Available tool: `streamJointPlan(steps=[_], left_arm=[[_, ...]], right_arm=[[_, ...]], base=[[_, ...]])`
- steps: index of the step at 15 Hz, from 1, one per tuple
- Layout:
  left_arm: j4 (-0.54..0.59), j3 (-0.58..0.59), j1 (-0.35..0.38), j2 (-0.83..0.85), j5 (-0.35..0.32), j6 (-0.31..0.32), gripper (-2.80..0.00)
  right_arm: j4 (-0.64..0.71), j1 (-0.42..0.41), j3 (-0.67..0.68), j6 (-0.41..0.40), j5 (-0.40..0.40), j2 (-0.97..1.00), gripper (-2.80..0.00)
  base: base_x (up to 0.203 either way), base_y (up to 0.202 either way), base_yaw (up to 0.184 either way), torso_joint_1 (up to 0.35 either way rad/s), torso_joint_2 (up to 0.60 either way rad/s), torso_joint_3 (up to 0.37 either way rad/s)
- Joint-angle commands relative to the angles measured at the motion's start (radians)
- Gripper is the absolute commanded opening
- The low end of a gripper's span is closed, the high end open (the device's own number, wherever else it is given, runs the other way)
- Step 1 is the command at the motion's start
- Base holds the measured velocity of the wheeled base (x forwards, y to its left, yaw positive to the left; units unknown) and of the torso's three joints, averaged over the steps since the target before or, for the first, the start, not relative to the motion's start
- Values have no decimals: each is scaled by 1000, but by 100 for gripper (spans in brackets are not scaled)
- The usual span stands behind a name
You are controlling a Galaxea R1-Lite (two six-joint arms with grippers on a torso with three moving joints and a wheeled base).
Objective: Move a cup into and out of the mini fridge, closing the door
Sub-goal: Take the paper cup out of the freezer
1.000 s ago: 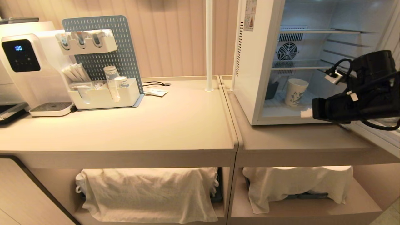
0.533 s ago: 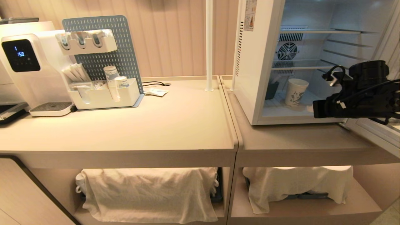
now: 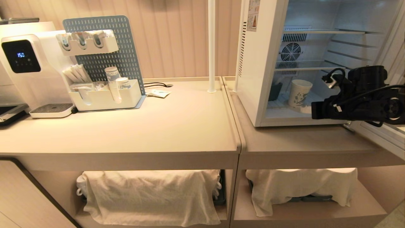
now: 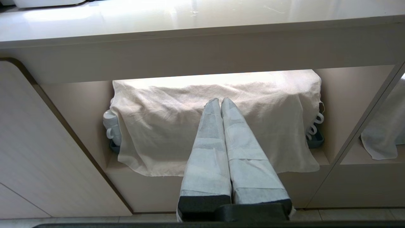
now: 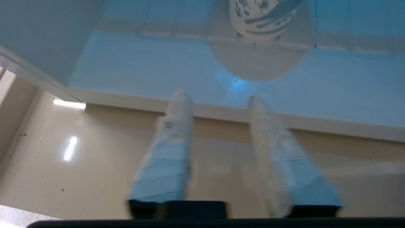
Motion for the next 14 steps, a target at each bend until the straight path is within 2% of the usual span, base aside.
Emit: streamJointPlan(steps=[1, 5, 9, 14], left_arm=[[-1, 0, 0, 1, 0, 0, -280], [-1, 0, 0, 1, 0, 0, -280], [0, 0, -1, 1, 0, 0, -280], [0, -1, 0, 1, 0, 0, -280]], right_arm=[[-7, 1, 22, 0, 3, -7, 0], [-24, -1, 24, -2, 19, 18, 0], [-118, 1, -16, -2, 20, 100, 0], [-240, 1, -146, -13, 17, 216, 0]], base=[[0, 0, 0, 0, 0, 0], [0, 0, 0, 0, 0, 0], [0, 0, 0, 0, 0, 0], [0, 0, 0, 0, 0, 0]])
